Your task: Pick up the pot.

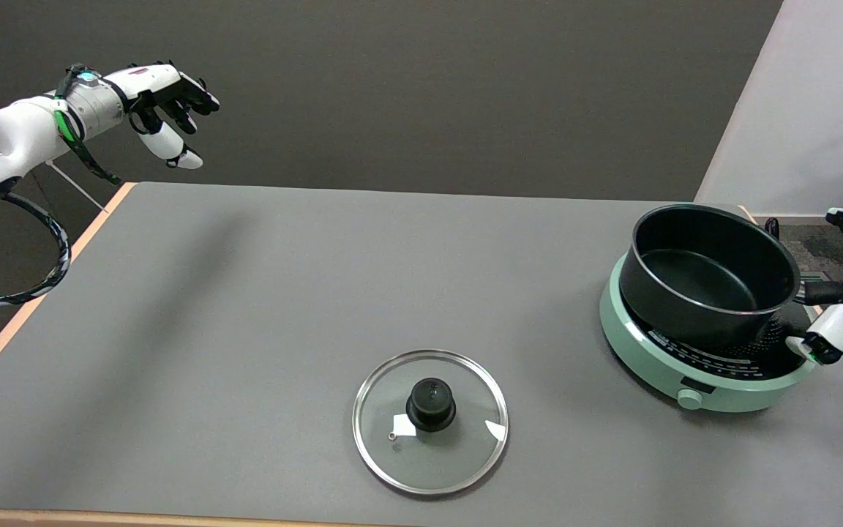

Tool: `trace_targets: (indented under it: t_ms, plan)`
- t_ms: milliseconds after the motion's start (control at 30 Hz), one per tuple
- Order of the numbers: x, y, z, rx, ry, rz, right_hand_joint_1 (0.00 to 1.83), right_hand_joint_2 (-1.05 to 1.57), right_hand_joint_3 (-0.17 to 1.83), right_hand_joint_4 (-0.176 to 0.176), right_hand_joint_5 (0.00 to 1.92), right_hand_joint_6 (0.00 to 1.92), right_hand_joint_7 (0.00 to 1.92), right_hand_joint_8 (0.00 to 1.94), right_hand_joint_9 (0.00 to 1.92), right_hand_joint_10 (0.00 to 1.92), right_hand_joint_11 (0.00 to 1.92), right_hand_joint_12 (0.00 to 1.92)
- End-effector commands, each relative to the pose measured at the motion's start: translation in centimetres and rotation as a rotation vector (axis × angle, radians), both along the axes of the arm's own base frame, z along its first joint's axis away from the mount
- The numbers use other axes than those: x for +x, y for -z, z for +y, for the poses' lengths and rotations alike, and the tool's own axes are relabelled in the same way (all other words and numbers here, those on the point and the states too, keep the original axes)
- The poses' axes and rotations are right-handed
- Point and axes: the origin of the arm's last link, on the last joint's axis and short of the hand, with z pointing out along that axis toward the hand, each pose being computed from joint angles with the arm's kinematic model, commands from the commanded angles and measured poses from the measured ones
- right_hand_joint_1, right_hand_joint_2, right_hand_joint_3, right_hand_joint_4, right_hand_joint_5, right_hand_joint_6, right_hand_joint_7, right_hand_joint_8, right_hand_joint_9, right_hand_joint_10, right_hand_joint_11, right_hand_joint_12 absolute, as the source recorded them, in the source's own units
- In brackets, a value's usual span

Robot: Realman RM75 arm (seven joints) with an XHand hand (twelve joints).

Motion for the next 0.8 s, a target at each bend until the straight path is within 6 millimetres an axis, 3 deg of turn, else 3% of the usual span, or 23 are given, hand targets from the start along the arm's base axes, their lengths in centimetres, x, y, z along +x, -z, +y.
trace_targets:
  t_ms: [33, 133, 300, 367, 733, 767, 800]
  plan:
    - [-0.62, 0.34, 1.1, -0.04, 0.009, -0.009, 1.24, -1.05, 1.83, 0.089, 0.37, 0.37, 0.37, 0.37, 0.37, 0.37, 0.37, 0.37]
    - [-0.6, 0.4, 1.15, -0.043, 0.006, -0.009, 1.25, -1.05, 1.83, 0.11, 0.48, 0.48, 0.48, 0.48, 0.48, 0.48, 0.48, 0.48]
    - [-0.58, 0.45, 1.14, -0.043, 0.004, -0.009, 1.26, -1.05, 1.83, 0.133, 0.48, 0.48, 0.48, 0.48, 0.48, 0.48, 0.48, 0.48]
    - [-0.58, 0.45, 1.14, -0.043, 0.004, -0.01, 1.24, -1.05, 1.83, 0.172, 0.48, 0.48, 0.48, 0.48, 0.48, 0.48, 0.48, 0.48]
    - [-0.46, 0.01, 0.74, -0.053, 0.009, -0.018, 1.28, -1.0, 1.77, 0.175, 0.52, 0.52, 0.52, 0.52, 0.52, 0.52, 0.52, 0.52]
    - [-0.44, 0.0, 0.71, -0.053, 0.008, -0.018, 1.26, -0.99, 1.78, 0.171, 0.55, 0.55, 0.55, 0.55, 0.55, 0.55, 0.55, 0.55]
    - [-0.42, -0.03, 0.68, -0.054, 0.007, -0.017, 1.26, -0.98, 1.82, 0.13, 0.62, 0.62, 0.62, 0.62, 0.62, 0.62, 0.62, 0.62]
